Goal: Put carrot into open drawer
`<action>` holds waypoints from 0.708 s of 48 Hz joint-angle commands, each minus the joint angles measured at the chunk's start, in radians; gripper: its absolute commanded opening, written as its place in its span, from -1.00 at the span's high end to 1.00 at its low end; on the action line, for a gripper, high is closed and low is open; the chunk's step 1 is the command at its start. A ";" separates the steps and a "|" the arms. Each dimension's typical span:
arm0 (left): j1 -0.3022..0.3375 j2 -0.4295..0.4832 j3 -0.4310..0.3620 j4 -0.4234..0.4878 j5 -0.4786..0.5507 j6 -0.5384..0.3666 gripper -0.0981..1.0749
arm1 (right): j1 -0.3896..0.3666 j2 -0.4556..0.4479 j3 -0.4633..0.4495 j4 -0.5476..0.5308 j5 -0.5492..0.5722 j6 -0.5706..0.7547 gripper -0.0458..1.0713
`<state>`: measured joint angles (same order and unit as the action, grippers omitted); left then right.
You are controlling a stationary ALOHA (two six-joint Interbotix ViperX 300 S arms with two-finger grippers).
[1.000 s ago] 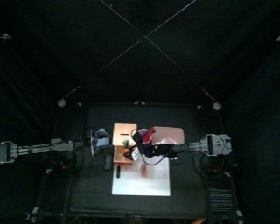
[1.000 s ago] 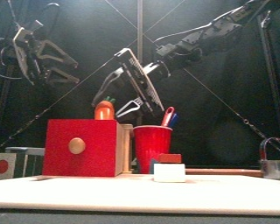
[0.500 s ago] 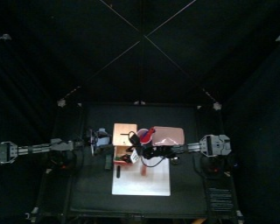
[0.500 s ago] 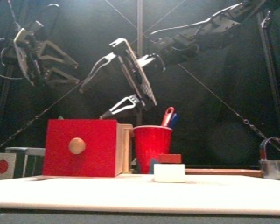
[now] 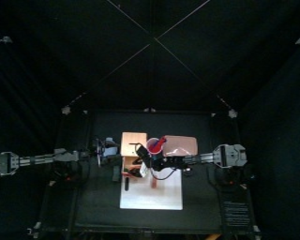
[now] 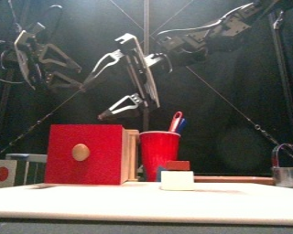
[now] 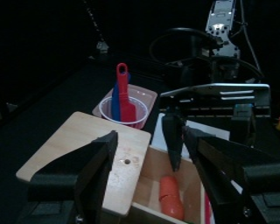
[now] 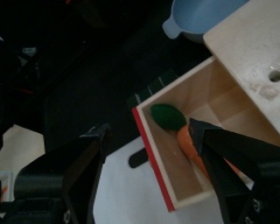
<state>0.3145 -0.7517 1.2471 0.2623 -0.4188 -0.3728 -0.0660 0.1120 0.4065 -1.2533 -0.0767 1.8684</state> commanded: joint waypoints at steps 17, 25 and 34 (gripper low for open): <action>0.005 0.003 -0.021 0.000 -0.005 0.002 -0.77 | 0.035 -0.293 0.301 0.350 0.061 -0.006 -0.79; 0.005 0.003 -0.029 0.000 -0.008 0.002 -0.77 | 0.057 -0.354 0.370 0.322 0.098 -0.008 -0.79; 0.005 0.003 -0.038 -0.002 -0.008 0.000 -0.77 | 0.057 -0.428 0.422 0.236 0.103 -0.006 -0.79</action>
<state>0.3160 -0.7501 1.2379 0.2623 -0.4203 -0.3728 -0.0077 -0.2638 0.8268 -0.9940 0.0230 1.8638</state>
